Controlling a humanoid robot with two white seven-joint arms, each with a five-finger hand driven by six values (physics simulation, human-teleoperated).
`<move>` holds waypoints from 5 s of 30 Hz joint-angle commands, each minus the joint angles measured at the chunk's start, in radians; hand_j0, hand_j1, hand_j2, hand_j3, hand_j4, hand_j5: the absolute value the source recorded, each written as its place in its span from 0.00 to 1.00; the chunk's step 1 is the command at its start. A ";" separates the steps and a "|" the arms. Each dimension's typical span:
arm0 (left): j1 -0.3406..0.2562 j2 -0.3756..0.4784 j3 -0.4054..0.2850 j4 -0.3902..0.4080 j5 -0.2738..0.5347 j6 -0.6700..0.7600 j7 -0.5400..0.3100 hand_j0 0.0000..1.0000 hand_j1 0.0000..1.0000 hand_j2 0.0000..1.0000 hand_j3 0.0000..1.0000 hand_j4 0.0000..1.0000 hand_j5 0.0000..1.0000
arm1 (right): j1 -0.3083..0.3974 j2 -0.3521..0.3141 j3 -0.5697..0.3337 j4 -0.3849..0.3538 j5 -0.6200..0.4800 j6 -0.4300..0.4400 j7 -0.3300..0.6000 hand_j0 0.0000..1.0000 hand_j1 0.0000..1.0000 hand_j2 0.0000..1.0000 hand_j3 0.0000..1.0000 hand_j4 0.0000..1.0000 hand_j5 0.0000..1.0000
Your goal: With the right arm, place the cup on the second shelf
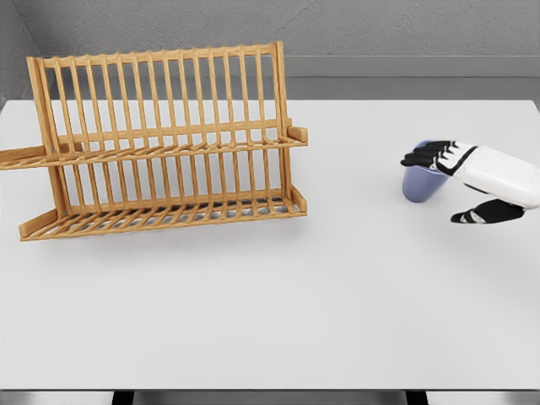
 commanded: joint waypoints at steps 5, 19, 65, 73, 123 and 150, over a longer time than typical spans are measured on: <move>0.000 0.000 0.000 0.000 0.000 0.000 0.000 1.00 1.00 1.00 1.00 1.00 1.00 | -0.003 -0.014 -0.028 -0.001 -0.016 0.002 -0.008 1.00 1.00 1.00 1.00 1.00 1.00; 0.000 0.000 0.000 0.000 0.000 0.000 0.000 1.00 1.00 1.00 1.00 1.00 1.00 | -0.136 -0.044 -0.101 0.163 -0.005 0.002 0.268 1.00 1.00 1.00 1.00 1.00 1.00; 0.000 0.000 0.000 0.000 0.000 0.000 0.000 1.00 1.00 1.00 1.00 1.00 1.00 | -0.584 0.193 0.463 0.536 0.038 0.002 0.268 1.00 1.00 1.00 1.00 1.00 1.00; 0.000 0.000 0.000 0.000 0.000 0.000 0.000 1.00 1.00 1.00 1.00 1.00 1.00 | -0.589 0.199 0.464 0.533 0.038 0.002 0.268 0.76 0.76 0.76 0.76 0.76 0.76; 0.000 0.000 0.000 0.000 0.000 0.000 0.000 1.00 1.00 1.00 1.00 1.00 1.00 | -0.733 0.246 0.409 0.318 0.036 0.002 0.268 0.65 0.65 0.65 0.65 0.65 0.65; 0.000 0.000 0.000 0.000 0.000 0.000 0.000 1.00 1.00 1.00 1.00 1.00 1.00 | -0.821 0.398 0.412 0.273 0.038 0.002 0.268 0.65 0.65 0.65 0.65 0.65 0.65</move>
